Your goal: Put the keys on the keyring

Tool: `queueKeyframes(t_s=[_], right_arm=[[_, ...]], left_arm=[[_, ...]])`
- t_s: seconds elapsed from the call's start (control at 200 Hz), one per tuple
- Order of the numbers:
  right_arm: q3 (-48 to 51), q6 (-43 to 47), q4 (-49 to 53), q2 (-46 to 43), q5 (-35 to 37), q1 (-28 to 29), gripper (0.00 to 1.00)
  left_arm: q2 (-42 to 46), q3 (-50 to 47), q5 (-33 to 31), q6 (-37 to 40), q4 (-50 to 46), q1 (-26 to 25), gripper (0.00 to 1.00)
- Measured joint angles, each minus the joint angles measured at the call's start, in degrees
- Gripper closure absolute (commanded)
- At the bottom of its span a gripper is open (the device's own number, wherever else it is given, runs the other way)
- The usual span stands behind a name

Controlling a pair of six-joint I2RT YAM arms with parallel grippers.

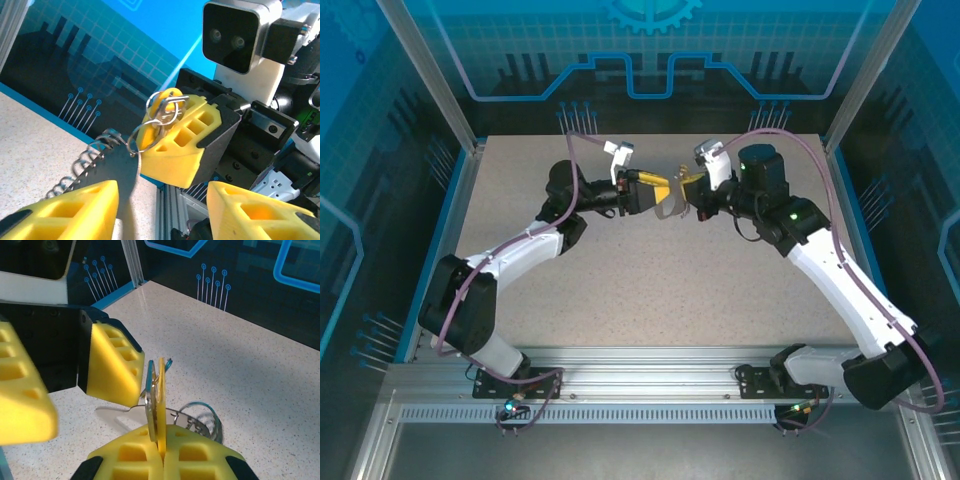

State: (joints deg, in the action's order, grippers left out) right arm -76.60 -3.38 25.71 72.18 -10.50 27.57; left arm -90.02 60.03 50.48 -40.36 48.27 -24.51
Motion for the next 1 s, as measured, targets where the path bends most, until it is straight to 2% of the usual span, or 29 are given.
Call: queueKeyframes(t_s=[0.255,0.625,0.79,1.0], right_arm=[[-4.61,0.04,-0.31,9.44,0.07,-0.28,1.0],[-13.97,0.0,-2.14,27.65,-0.17,-2.54,1.0],[-13.03,-0.22,-3.56,33.86,0.74,-4.02,1.0],[-1.84,-2.51,-6.93,34.42,2.93,-7.54,1.0]], left_arm=[[2.82,-2.69,-0.9,0.02,0.02,2.64,0.44],[6.05,-5.62,-1.81,0.0,-0.22,6.01,0.42],[7.13,-5.86,-2.08,0.04,-1.36,6.25,0.42],[8.85,-5.99,-2.73,0.46,-3.04,6.25,0.41]])
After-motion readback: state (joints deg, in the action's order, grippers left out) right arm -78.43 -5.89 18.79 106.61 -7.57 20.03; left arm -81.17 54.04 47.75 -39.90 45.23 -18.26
